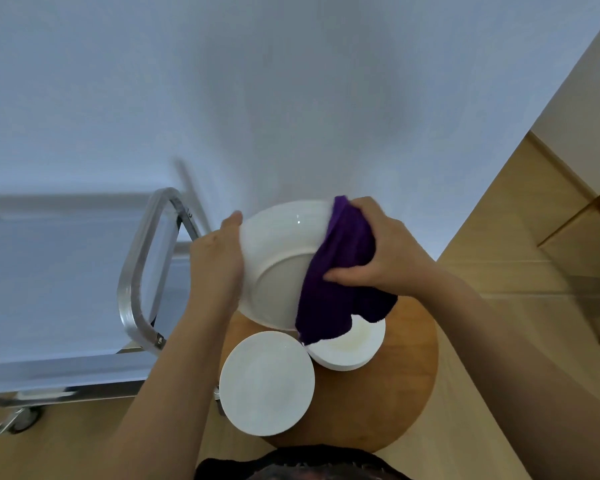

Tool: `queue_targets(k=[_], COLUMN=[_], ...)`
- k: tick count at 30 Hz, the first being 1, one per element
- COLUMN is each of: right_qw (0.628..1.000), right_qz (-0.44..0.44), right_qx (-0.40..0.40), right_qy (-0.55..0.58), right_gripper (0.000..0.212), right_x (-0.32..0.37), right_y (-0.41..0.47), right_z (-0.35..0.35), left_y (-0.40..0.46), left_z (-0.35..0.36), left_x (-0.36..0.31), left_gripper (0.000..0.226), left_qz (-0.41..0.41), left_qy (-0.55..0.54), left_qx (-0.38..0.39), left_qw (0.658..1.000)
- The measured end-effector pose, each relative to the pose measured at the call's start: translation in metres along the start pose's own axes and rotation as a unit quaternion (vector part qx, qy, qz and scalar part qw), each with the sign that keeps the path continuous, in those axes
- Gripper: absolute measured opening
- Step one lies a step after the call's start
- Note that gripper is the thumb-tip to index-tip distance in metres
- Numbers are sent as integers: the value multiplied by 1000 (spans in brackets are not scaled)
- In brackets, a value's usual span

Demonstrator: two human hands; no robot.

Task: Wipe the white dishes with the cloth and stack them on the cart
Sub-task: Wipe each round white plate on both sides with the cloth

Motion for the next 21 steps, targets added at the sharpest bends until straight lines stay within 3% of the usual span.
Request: queue_targets(k=[4,8,13,15,18,21], right_qw=[983,956,916,917,928,963], right_qz=[60,136,190,199,192,166], right_qx=[-114,-185,-259,-252,-226,-136], right_qy=[130,184,242,237,226,164], right_gripper=[66,68,83,85,81,75], right_x=[-31,-51,-55,-56,-57,-53], right_y=[-14,-29,-44,-38,-26,-13], right_z=[-8,-5,14,5,-24,-33], left_y=[-7,-22,-34,-37,-30,-7], left_z=[4,15,36,44,44,38], left_x=[38,68,90,90,77,37], left_gripper=[14,4,25,32,34,73], left_qz=[-127,-175,-252,-260,-227,-174], left_qy=[-173,-271,-371,-360,-263,-124], left_qx=[-20,-20,23,63,161,269], left_qw=[976,946,894,894,924,939])
Point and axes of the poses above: each hand's wrist, its own y-axis towards the middle knuckle, its own z-axis out of the palm, x = y × z, the point moved 9 cm from there along y, towards the middle knuckle, and after that the axes turned 8 degrees about -y, right-handed, at the moved point
